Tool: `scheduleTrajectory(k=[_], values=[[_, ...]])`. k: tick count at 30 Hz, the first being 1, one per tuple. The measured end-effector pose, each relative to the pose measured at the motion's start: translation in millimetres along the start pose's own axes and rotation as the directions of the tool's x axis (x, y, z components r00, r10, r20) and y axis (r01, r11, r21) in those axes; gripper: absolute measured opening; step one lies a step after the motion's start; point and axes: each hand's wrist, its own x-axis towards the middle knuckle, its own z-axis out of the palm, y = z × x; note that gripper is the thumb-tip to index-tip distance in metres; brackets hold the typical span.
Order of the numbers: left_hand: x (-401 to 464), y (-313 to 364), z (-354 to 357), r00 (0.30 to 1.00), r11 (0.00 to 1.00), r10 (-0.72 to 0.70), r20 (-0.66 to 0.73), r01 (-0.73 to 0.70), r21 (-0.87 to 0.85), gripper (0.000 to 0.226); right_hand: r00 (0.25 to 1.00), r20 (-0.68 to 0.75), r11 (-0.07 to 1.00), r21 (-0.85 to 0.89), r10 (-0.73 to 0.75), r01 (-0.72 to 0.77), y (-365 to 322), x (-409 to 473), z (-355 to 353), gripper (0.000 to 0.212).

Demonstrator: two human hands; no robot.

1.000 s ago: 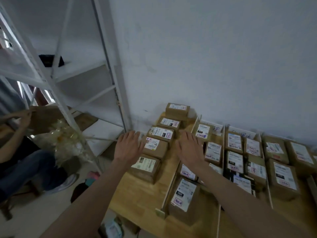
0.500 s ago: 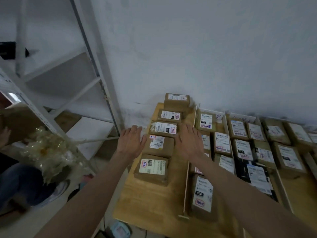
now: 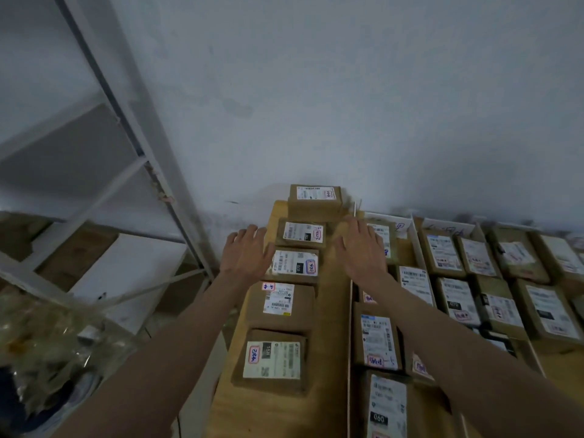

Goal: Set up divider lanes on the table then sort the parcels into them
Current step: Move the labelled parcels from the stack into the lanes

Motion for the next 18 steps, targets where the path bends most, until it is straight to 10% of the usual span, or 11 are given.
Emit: scheduleTrajectory(k=[18], values=[[215.1, 5.4, 87.8, 0.995, 0.979, 0.041, 0.086, -0.023, -0.204, 0.043, 0.961, 0.176, 0.963, 0.132, 0.212, -0.237, 34.7, 172.3, 86.5, 0.036]])
